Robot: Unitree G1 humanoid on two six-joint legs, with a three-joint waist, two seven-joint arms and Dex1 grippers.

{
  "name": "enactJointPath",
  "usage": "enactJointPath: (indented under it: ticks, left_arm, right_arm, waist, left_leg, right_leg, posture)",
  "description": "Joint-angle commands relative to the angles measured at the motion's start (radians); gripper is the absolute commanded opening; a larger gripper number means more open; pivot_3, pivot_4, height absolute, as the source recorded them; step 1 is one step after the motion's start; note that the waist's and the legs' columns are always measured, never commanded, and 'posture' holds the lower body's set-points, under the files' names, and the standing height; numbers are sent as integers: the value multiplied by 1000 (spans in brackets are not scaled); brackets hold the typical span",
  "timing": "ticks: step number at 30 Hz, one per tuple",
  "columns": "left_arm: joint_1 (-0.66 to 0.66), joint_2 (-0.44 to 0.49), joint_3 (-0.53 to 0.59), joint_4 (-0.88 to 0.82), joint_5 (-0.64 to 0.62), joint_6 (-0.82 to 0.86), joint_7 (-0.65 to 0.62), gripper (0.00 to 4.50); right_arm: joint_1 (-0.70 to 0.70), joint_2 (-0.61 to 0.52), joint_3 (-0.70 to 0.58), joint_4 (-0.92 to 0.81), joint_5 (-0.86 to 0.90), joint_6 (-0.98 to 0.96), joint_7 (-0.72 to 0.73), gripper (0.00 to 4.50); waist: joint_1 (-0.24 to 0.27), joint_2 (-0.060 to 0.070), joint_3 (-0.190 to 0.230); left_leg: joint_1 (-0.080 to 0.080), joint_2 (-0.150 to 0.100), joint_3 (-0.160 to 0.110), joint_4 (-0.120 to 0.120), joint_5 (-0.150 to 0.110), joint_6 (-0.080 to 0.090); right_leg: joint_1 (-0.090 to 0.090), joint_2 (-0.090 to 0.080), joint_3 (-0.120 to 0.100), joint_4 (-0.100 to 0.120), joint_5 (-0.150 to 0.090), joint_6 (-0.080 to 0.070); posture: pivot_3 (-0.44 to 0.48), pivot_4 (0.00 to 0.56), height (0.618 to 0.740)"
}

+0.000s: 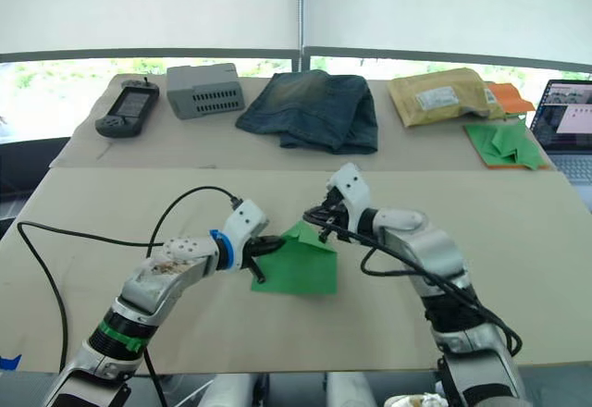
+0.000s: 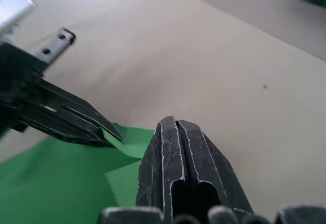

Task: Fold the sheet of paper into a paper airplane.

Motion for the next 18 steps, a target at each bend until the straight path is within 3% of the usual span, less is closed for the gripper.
enactJointPath:
  ticks: [1, 8, 18]
  left_arm:
    - [20, 0, -24, 8, 9, 20, -6, 14]
    - [24, -1, -27, 1, 8, 19, -8, 14]
    - [-4, 11, -10, -47, -24, 61, -32, 14]
  right_arm:
    - [-44, 13, 47, 105, -53, -131, 71, 0]
    - [-78, 51, 93, 254, -115, -218, 149, 0]
    - [-90, 56, 121, 326, -171, -232, 206, 0]
  waist:
    - [0, 0, 0]
    - [0, 0, 0]
    - [-7, 0, 0]
  left_leg:
    - [0, 0, 0, 0, 0, 0]
    - [0, 0, -2, 0, 0, 0]
    - [1, 1, -3, 0, 0, 0]
  right_leg:
    - [0, 0, 0, 0, 0, 0]
    - [0, -1, 0, 0, 2, -4]
    - [0, 0, 0, 1, 3, -5]
  posture:
    - [0, 150, 728]
    - [0, 150, 728]
    - [0, 150, 728]
